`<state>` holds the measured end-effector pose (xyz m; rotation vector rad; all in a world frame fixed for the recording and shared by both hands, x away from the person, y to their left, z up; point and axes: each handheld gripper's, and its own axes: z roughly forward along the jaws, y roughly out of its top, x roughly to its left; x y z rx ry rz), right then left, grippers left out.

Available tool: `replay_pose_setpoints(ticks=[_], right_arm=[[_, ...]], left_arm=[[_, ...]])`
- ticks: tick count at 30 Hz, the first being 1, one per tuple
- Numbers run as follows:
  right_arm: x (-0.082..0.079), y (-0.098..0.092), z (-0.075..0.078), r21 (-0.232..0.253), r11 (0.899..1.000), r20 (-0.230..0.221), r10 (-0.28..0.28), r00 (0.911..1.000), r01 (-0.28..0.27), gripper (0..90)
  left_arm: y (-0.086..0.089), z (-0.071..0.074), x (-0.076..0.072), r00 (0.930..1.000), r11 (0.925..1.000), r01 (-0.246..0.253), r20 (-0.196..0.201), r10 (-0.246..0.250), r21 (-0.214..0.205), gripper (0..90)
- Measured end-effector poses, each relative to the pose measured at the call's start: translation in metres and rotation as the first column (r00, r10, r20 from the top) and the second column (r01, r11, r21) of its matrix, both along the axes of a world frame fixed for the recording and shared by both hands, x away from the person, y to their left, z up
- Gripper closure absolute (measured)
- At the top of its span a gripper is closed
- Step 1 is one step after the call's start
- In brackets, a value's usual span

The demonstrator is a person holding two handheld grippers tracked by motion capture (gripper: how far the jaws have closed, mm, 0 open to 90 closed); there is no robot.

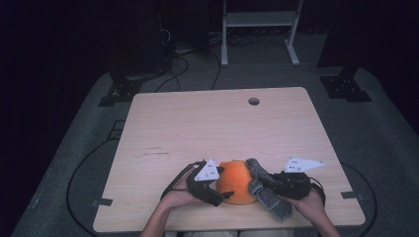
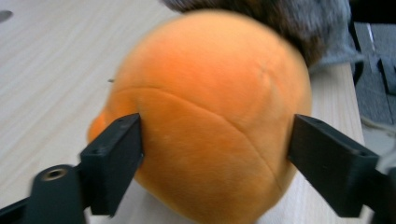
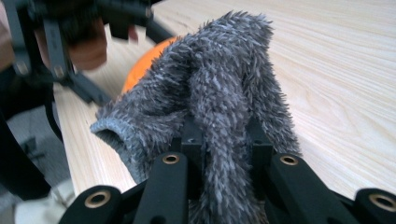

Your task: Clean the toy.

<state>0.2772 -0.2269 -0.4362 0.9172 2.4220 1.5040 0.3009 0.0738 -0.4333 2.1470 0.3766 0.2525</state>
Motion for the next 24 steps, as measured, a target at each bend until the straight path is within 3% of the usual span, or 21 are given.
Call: replay_pose_setpoints(ticks=[2, 4, 5, 7, 9, 11, 12, 13, 15, 16, 17, 19, 22, 24], right_arm=[[0.000, 0.000, -0.001, -0.008, 1.000, 0.007, 0.004, 1.0000, -0.003, 74.4], [0.000, -0.001, -0.001, -0.015, 1.000, 0.004, 0.002, 1.0000, -0.002, 74.5], [0.001, -0.002, -0.001, -0.018, 1.000, 0.002, 0.005, 1.0000, -0.005, 74.4], [0.001, -0.003, 0.000, -0.028, 1.000, 0.001, -0.003, 1.0000, 0.003, 74.3], [0.001, -0.005, 0.004, -0.038, 0.999, 0.004, -0.022, 0.9998, 0.022, 74.6], [-0.006, -0.001, 0.018, -0.055, 0.997, 0.076, -0.056, 0.9955, 0.060, 75.1], [-0.011, 0.005, 0.028, -0.039, 0.998, 0.121, -0.037, 0.9919, 0.042, 75.2], [-0.014, 0.010, 0.033, -0.023, 0.999, 0.132, -0.022, 0.9909, 0.026, 75.2], [-0.018, 0.026, 0.039, -0.075, 0.997, 0.156, 0.025, 0.9875, -0.013, 75.2], [-0.019, 0.032, 0.037, -0.133, 0.991, 0.176, 0.029, 0.9839, -0.006, 75.4], [-0.018, 0.033, 0.032, -0.160, 0.987, 0.187, 0.032, 0.9819, -0.001, 75.4], [-0.016, 0.023, 0.024, -0.115, 0.993, 0.152, 0.029, 0.9879, -0.012, 75.6], [-0.013, 0.008, 0.021, -0.121, 0.992, 0.138, -0.010, 0.9904, 0.027, 75.5], [-0.010, 0.001, 0.023, -0.136, 0.989, 0.123, -0.044, 0.9914, 0.061, 75.6]], left_arm=[[-0.003, -0.001, 0.005, 0.9984, 0.9987, -0.048, -0.027, 0.049, 0.017, 6.7], [-0.008, -0.007, 0.008, 0.9923, 0.9986, -0.050, -0.113, 0.051, 0.016, 5.7], [-0.009, -0.010, 0.009, 0.9901, 0.9985, -0.053, -0.129, 0.055, 0.015, 7.0], [-0.009, -0.010, 0.006, 0.9915, 0.9986, -0.052, -0.120, 0.050, -0.007, 17.1], [-0.011, -0.004, 0.002, 0.9954, 0.9977, -0.067, -0.068, 0.068, 0.013, 26.8], [-0.018, 0.002, -0.004, 0.9961, 0.9964, -0.085, -0.025, 0.085, 0.007, 29.9], [-0.022, 0.004, -0.007, 0.9967, 0.9967, -0.081, -0.003, 0.081, 0.010, 30.2], [-0.028, 0.007, -0.012, 0.9972, 0.9975, -0.070, 0.029, 0.069, 0.009, 30.3], [-0.035, 0.011, -0.019, 0.9963, 0.9980, -0.056, 0.067, 0.054, 0.029, 29.7], [-0.037, 0.011, -0.021, 0.9966, 0.9975, -0.050, 0.069, 0.046, 0.050, 28.0], [-0.036, 0.010, -0.021, 0.9984, 0.9984, -0.026, 0.052, 0.024, 0.049, 25.4], [-0.031, 0.008, -0.020, 0.9993, 1.0000, 0.002, 0.038, -0.002, 0.006, 21.7], [-0.030, 0.007, -0.018, 0.9998, 0.9994, -0.008, 0.020, 0.009, -0.034, 22.8], [-0.033, 0.007, -0.019, 0.9989, 0.9991, -0.021, 0.040, 0.022, -0.037, 25.0]])
